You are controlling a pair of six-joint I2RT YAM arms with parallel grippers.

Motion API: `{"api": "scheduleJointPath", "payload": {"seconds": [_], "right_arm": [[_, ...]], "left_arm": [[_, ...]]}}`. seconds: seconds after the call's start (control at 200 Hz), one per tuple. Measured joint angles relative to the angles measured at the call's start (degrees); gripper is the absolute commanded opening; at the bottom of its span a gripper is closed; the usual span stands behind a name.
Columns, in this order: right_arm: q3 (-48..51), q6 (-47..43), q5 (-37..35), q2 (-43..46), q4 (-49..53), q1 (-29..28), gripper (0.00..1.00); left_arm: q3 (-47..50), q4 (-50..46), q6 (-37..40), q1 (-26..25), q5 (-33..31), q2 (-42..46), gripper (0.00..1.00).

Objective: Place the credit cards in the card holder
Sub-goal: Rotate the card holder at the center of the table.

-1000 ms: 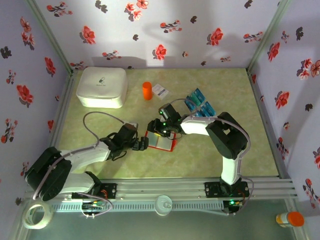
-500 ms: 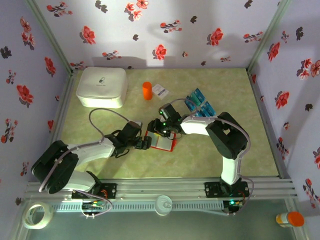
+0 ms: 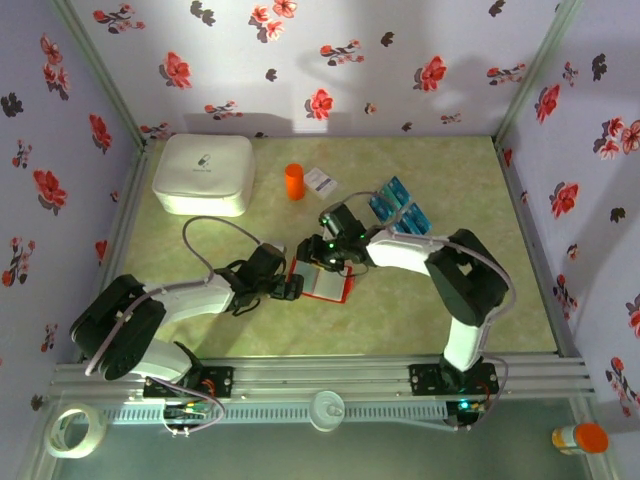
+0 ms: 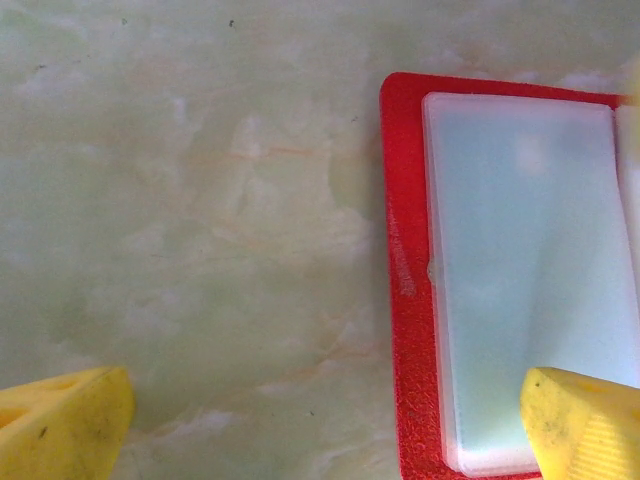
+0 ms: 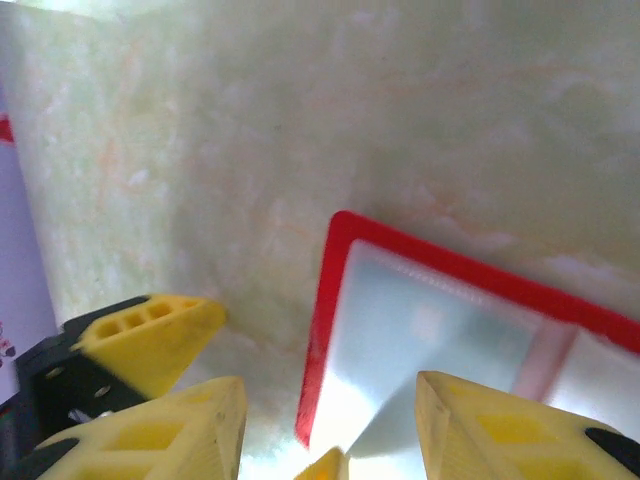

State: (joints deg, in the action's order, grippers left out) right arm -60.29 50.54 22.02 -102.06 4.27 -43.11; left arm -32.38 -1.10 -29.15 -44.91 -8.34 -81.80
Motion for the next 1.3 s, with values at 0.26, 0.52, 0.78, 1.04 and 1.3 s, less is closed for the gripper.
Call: {"api": "scheduleJointPath", "payload": {"seconds": [0.26,0.52,0.78,1.04,1.3], "right_arm": [[4.2,-6.7,-10.1,14.6,10.8,0.0,0.5],[12.7,-9.0,-17.6,17.9,18.6,0.0,0.5],[13.6,-9.8,-18.3,15.0,18.0,0.0,0.26],[12.4,-12.4,-19.1,13.5,18.4,2.1,0.03],[9.1,-14.3,-18.9,13.1,18.6,3.4,0.32]], "left_arm": [[0.0,0.0,0.0,0.0,0.0,0.0,1.0],[0.0,0.0,0.0,0.0,-0.1,0.0,1.0],[0.0,0.0,0.0,0.0,-0.1,0.0,1.0],[0.0,0.0,0.0,0.0,-0.1,0.0,1.0],[0.0,0.3,0.0,0.0,-0.3,-0.3,1.0]]}}
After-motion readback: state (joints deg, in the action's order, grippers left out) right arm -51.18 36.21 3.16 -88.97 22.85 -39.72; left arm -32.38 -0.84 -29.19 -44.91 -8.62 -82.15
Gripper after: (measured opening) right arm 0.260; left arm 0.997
